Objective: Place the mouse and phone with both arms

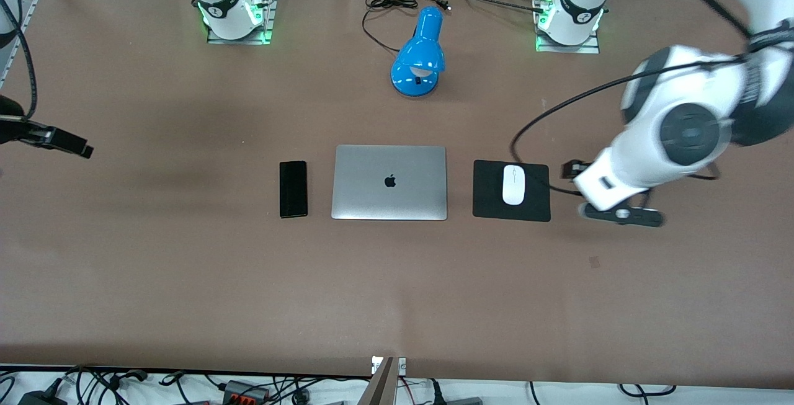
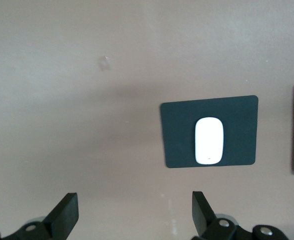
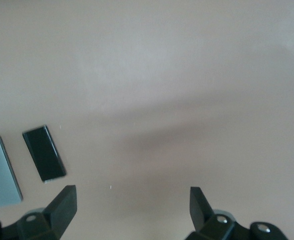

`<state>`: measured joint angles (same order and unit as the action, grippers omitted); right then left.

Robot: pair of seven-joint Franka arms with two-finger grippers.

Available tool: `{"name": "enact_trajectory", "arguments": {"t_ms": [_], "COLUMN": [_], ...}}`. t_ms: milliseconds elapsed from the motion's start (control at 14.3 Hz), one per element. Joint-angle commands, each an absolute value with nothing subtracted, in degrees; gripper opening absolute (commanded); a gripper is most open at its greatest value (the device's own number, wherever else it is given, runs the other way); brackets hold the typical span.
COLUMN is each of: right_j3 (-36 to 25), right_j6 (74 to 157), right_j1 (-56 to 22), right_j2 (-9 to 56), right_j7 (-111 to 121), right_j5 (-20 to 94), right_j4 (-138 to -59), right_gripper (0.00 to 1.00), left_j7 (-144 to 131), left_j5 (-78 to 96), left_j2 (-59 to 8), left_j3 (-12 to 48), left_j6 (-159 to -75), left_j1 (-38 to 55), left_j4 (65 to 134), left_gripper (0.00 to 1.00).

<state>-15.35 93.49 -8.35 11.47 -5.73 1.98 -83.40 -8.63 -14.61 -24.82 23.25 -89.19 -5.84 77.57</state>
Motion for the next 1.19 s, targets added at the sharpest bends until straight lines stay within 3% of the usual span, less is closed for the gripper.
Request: {"name": "enact_trajectory", "arguments": {"t_ms": [0, 210, 280, 420, 631, 841, 911, 1121], "right_j3": [-14.8, -13.4, -11.4, -7.6, -7.1, -6.7, -6.8, -6.8], "right_j6": [97.0, 91.2, 90.7, 92.6, 93.7, 97.5, 97.2, 97.1], "right_j1": [-5.4, -1.2, 0.1, 3.2, 3.6, 3.8, 3.6, 3.3], "right_j2": [7.7, 4.3, 2.2, -0.6, -1.0, -1.5, -0.8, -0.2], "right_j7": [-5.1, -4.7, -4.7, -4.7, -4.0, 0.4, 1.8, 2.0], "right_j5": [1.7, 1.8, 1.3, -1.6, -1.7, -1.3, -1.3, -1.1], "right_j4": [-86.6, -87.7, -89.7, -92.9, -93.4, -95.0, -94.7, -94.3], "right_gripper": [1.00, 1.00, 1.00, 1.00, 1.00, 1.00, 1.00, 1.00], "left_j7": [-0.1, 3.2, 5.7, 6.7, 7.0, 6.9, 6.9, 6.2], "left_j5": [-13.6, -5.6, -1.2, 0.5, 0.9, 0.7, 0.8, 1.2], "left_j2": [-22.0, -13.5, -11.3, -7.4, 0.1, 7.8, 8.0, 6.6], "left_j3": [22.1, 10.4, 5.3, 0.8, -0.4, -0.4, -0.4, -0.4], "left_j6": [-85.0, -79.6, -82.2, -90.1, -104.9, -99.6, -95.4, -93.6], "left_j1": [-7.6, -4.9, -2.5, 0.8, 2.2, 2.4, 2.3, 2.4], "left_j4": [73.6, 77.6, 80.6, 85.4, 95.5, 101.5, 101.2, 99.3], "left_gripper": [1.00, 1.00, 1.00, 1.00, 1.00, 1.00, 1.00, 1.00]}}
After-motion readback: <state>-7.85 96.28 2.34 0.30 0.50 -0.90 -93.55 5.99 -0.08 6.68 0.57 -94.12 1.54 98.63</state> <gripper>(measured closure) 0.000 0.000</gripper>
